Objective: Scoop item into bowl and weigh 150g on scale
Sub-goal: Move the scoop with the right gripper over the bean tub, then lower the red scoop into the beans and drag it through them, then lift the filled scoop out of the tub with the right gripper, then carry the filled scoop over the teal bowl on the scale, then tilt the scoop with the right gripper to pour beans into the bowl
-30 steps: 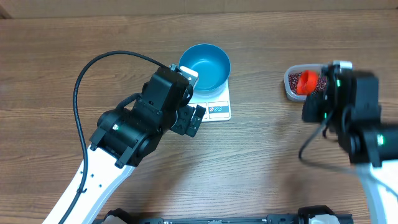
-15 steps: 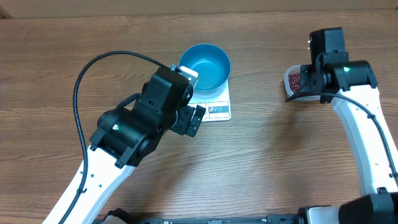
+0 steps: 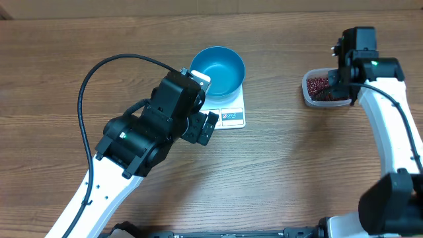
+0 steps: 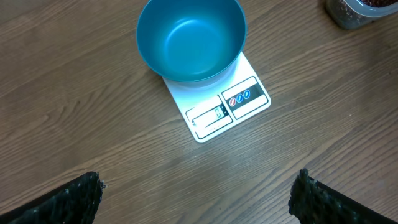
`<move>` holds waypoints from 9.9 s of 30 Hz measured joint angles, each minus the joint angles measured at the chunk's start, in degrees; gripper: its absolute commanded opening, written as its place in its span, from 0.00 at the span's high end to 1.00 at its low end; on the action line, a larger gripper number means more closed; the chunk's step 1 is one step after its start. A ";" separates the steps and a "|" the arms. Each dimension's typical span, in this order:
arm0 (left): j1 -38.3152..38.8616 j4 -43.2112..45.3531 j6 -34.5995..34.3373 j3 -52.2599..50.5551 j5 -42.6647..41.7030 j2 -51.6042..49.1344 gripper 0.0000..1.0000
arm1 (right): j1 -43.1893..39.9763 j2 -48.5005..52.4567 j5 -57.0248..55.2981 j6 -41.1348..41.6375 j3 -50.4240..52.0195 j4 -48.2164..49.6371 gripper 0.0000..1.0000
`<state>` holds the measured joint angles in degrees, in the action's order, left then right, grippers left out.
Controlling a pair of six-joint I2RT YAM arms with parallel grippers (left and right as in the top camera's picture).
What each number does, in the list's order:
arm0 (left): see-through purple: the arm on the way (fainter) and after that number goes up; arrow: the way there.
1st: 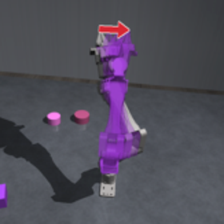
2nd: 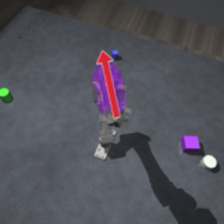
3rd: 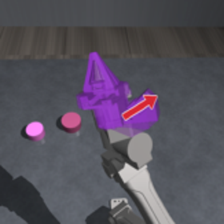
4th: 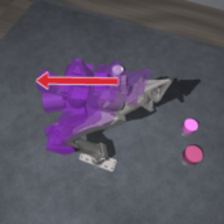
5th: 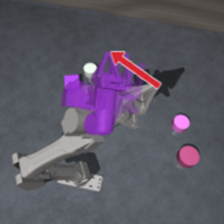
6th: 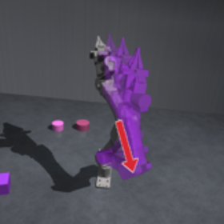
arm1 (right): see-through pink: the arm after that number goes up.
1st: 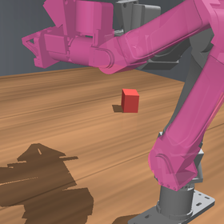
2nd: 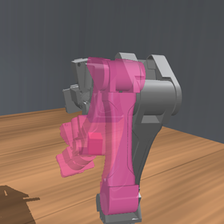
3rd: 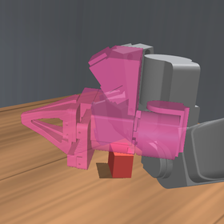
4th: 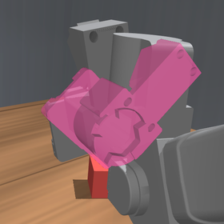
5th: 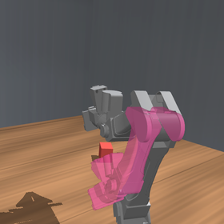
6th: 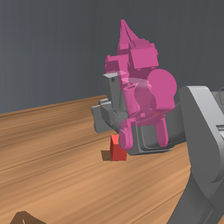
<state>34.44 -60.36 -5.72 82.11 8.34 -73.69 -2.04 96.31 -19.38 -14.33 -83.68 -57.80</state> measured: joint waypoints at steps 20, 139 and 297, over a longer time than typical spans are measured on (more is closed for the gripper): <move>0.00 -0.02 0.00 0.00 0.00 0.00 0.00 | 0.11 9.31 6.80 -3.69 -0.76 0.63 0.96; 0.00 0.00 0.15 0.00 0.00 0.00 0.00 | -31.98 10.05 73.20 3.82 11.17 8.02 0.96; 0.00 -0.02 0.15 0.00 0.00 0.00 0.00 | 10.34 7.78 66.86 27.43 4.94 25.75 0.96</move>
<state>34.44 -60.38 -5.56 82.11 8.34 -73.69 8.29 104.09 47.48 13.10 -78.74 -32.05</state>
